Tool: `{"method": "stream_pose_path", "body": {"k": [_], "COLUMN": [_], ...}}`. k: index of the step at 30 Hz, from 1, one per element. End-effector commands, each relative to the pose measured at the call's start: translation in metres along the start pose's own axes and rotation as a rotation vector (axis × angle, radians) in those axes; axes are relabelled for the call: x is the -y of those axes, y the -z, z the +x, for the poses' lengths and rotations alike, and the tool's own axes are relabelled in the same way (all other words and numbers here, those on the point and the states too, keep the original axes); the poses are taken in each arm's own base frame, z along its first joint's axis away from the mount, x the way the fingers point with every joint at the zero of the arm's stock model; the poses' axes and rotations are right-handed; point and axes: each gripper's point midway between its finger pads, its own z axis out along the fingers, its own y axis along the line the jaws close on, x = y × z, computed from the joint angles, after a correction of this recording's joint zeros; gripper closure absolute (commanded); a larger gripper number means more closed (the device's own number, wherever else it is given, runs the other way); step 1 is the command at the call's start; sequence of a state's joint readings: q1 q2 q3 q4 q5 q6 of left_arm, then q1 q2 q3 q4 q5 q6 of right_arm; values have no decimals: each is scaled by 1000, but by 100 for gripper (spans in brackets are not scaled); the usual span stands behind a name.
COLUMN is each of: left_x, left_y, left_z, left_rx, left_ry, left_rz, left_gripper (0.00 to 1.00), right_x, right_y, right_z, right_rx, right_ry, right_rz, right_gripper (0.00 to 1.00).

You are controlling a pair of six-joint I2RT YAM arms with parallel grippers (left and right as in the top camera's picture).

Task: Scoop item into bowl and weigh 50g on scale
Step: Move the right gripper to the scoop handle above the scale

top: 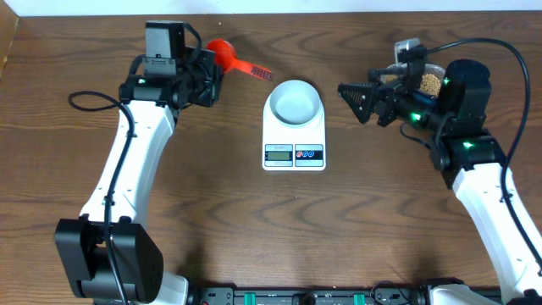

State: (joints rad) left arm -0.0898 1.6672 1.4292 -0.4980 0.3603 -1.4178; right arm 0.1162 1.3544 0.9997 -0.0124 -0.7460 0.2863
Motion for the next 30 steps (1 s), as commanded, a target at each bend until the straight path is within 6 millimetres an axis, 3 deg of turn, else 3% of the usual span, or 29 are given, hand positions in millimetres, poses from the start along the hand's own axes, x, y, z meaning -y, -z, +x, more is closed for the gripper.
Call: {"method": "stream_pose_path", "body": {"k": [1,5,9,11,20,30], "left_x": [-4,-4,-3,-3,-3,-5], "left_y": [-6,-6,-5,-5,-6,-11], "left_z": [2,3,19,22,38,66], "left_rx": [-5,-6,-103,-119,-160,-196], "left_ry": [8,8,8,8,1,-39], "left_rz": [-17,-16,-9,-7,-12,-27], "left_gripper": [93,93,92,92,92,92], "right_x": [-8,-21,-49,-51,-61,-69], "right_y": [-12,-22,-32,-37,-66,-83], "right_z": [-2,-4,-2,-1,10,13], "right_rx": [-5,-1,-5,-9,-11,12], "right_ry": [-42,-16,57,36,-17,-40], "right_rz": [-51,-170,-386,-417,-402,-339], "right_gripper": [8,9,16,16,18,30]}}
